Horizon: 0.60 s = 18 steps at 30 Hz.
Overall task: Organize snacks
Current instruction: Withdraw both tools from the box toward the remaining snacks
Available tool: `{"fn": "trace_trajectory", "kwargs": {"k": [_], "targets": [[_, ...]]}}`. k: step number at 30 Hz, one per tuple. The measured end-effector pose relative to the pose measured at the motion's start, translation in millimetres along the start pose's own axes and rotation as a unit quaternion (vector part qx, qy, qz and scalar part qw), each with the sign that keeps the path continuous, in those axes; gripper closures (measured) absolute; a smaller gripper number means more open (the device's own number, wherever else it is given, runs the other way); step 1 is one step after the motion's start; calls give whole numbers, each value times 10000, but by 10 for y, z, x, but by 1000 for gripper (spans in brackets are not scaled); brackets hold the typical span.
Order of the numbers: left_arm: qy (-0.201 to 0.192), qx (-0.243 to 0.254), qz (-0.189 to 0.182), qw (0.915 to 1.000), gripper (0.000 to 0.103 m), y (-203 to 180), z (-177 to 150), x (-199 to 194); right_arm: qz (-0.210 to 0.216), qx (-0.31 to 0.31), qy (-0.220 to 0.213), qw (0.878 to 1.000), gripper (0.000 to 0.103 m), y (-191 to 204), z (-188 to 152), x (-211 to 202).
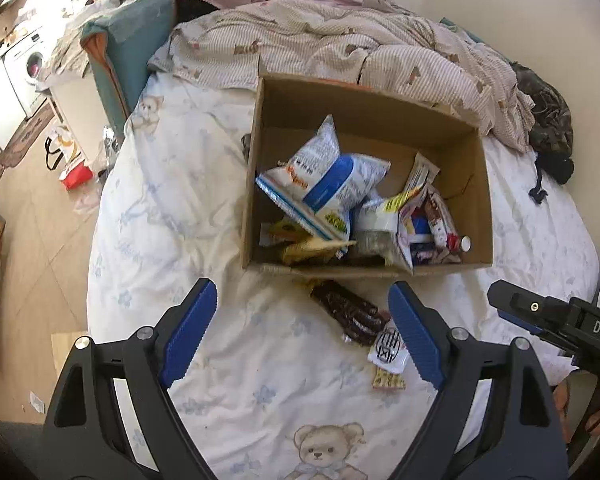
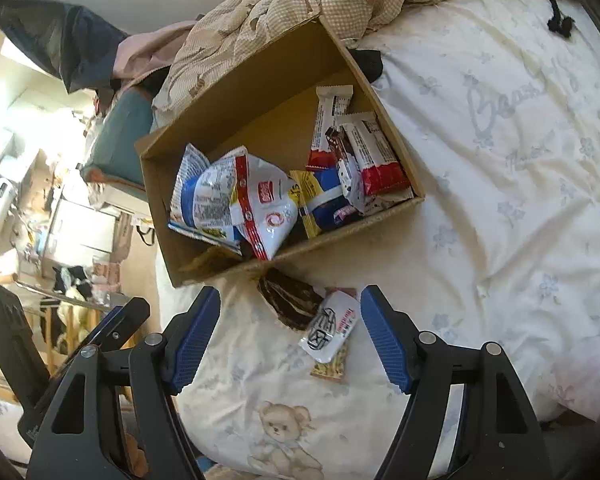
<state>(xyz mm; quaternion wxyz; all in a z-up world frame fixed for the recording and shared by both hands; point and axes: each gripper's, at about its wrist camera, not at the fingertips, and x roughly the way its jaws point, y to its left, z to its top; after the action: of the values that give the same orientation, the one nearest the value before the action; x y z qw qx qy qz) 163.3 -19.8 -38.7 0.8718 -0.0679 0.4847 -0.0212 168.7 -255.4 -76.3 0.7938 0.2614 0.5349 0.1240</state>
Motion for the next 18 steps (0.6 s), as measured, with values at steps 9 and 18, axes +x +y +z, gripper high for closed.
{"fn": "trace_trajectory", "kwargs": {"k": [9, 18], "targets": [[524, 165, -169, 9983, 18, -123, -165, 316, -199, 352, 97, 9991, 27, -296, -105, -31], [1522, 657, -498, 9849, 18, -521, -479, 888, -345, 871, 141, 9955, 27, -677, -80, -74]]}}
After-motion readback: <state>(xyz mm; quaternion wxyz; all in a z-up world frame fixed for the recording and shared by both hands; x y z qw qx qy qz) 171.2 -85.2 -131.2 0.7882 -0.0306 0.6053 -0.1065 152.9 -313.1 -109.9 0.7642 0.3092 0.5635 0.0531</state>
